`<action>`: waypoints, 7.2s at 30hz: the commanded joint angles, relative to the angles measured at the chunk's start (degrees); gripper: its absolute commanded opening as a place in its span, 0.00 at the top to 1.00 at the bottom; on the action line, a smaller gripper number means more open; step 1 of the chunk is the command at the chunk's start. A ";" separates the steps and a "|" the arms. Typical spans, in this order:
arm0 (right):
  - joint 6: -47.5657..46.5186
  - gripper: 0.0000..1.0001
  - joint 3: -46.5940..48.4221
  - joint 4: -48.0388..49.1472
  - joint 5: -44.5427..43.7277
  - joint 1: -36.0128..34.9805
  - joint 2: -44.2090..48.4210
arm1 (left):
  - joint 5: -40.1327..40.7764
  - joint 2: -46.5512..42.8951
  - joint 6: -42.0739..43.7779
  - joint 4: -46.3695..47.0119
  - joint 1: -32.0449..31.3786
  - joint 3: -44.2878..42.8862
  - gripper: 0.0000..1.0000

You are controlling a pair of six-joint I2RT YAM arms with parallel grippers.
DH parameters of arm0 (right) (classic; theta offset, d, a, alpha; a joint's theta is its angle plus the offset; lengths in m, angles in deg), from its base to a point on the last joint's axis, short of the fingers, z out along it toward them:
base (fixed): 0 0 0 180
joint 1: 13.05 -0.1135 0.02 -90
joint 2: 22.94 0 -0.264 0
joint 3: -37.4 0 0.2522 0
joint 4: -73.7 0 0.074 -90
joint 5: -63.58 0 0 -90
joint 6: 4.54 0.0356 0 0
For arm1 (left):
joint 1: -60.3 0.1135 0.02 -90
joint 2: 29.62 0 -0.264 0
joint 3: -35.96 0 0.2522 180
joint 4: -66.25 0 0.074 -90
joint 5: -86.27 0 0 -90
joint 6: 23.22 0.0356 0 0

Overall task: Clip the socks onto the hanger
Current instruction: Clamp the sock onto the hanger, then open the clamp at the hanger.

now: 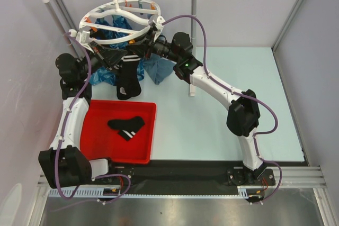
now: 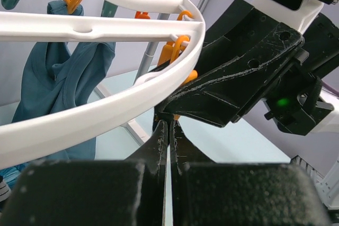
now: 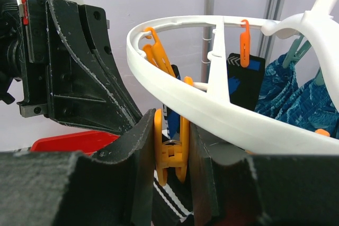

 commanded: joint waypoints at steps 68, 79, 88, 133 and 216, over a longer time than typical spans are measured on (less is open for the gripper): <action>3.09 0.00 -48.49 -18.55 -17.40 17.65 55.56 | 99.63 16.11 2.17 -37.55 -44.43 -13.01 0.08; 1.77 0.03 -51.49 -13.01 -14.24 17.74 53.46 | 73.54 19.55 8.49 -19.98 -34.94 -9.07 0.39; 1.69 0.34 -45.17 -8.36 -4.25 17.56 43.10 | 67.45 11.56 5.43 -20.14 -29.93 -2.30 1.00; -29.69 0.35 -22.40 16.52 -16.43 5.16 11.53 | 62.88 -22.20 8.33 -33.33 -20.43 12.56 1.00; -21.52 1.00 3.35 3.37 -27.25 2.09 -1.57 | 58.13 -25.01 5.95 -32.88 -16.38 15.90 0.99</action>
